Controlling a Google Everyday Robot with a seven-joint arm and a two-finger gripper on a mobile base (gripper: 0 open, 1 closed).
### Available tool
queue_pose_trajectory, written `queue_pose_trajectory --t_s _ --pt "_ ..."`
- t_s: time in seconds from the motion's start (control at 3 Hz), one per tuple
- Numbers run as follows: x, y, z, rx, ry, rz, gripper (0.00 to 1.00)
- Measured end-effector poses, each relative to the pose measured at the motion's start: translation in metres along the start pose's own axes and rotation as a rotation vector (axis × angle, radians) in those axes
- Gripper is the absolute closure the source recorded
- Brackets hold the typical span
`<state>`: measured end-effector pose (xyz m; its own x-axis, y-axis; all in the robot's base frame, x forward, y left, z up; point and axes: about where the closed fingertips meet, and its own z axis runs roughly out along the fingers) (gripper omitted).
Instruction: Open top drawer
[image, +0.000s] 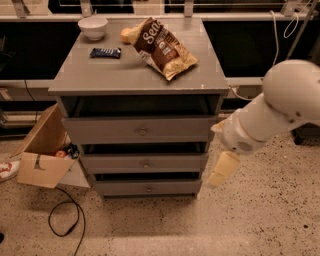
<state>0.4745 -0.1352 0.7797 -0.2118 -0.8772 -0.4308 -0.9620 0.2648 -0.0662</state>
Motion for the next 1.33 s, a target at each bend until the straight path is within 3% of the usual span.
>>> queue_pose_trajectory --t_s 0.33,0.67,1.0,1.33 --pt "-0.006 -0.018 0.006 0.06 -0.035 0.005 0.0" --pt "-0.006 -0.018 0.006 0.06 -0.035 0.005 0.0" --pt "-0.009 -0.046 0.035 0.084 -0.005 -0.039 0.0" --pt "-0.032 -0.103 0.087 0.13 0.029 -0.159 0.0"
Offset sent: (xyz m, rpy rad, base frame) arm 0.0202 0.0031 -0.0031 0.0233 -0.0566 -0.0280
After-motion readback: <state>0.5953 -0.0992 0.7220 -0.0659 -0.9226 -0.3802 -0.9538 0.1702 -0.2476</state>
